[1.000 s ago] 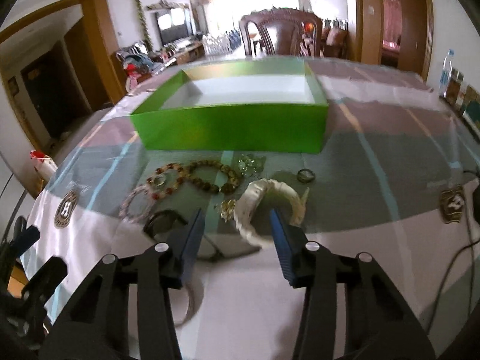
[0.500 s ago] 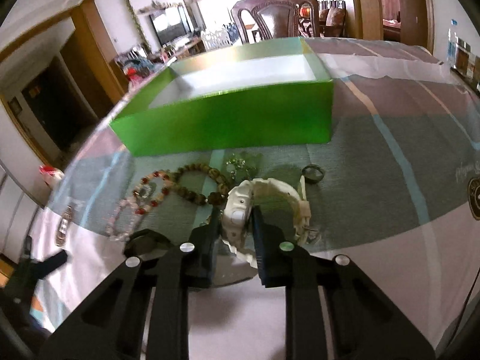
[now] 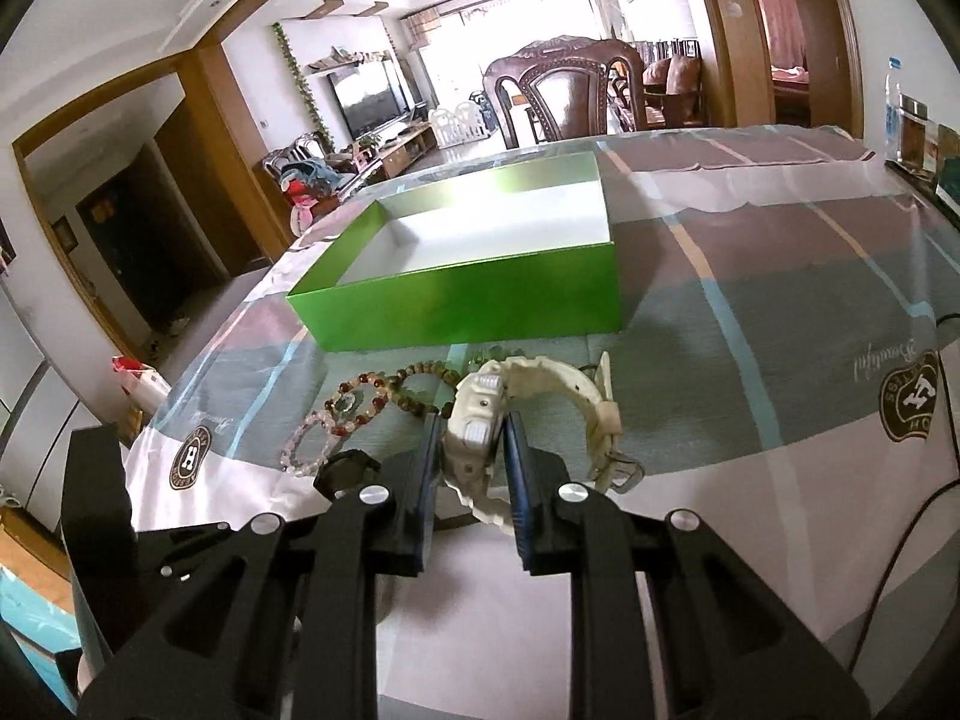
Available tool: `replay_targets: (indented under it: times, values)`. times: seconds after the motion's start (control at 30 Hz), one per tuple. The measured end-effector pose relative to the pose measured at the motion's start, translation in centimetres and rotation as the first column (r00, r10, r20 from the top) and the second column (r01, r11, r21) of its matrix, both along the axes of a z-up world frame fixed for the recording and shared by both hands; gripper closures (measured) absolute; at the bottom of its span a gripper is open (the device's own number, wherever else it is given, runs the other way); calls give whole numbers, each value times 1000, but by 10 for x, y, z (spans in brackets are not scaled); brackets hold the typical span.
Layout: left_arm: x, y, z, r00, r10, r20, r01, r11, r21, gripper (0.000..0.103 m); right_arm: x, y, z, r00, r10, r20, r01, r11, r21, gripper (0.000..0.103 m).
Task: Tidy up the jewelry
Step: 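Close the left tool on the silver bangle while the right tool lifts the white watch, then lift the silver bangle with the left tool while the right tool holds the watch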
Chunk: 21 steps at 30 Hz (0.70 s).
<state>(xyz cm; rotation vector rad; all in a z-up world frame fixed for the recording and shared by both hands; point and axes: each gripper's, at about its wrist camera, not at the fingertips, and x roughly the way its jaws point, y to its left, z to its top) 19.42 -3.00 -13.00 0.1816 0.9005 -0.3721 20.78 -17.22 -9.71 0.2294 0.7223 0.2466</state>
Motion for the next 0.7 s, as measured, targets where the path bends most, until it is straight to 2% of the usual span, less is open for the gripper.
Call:
replay_targets:
  times: [0.07, 0.27, 0.47, 0.57, 0.7]
  values:
    - [-4, 1, 2, 1000, -8, 20, 8, 1000, -3, 100, -2, -3, 0, 1000, 0, 0, 0, 1000, 4, 82]
    - [-16, 24, 36, 989, 84, 122, -73, 993, -96, 100, -15, 0, 9, 999, 14, 45, -13, 1000, -15, 82]
    - [-45, 54, 85, 951, 192, 242, -134, 963, -235, 100, -44, 9, 27, 988, 63, 144, -57, 997, -46, 82]
    - [-57, 60, 99, 934, 221, 282, -150, 956, -254, 100, -57, 14, 33, 982, 82, 173, -72, 995, -64, 82]
    - [-65, 58, 104, 931, 226, 288, -150, 953, -261, 100, -69, 17, 38, 976, 85, 200, -70, 994, -80, 82]
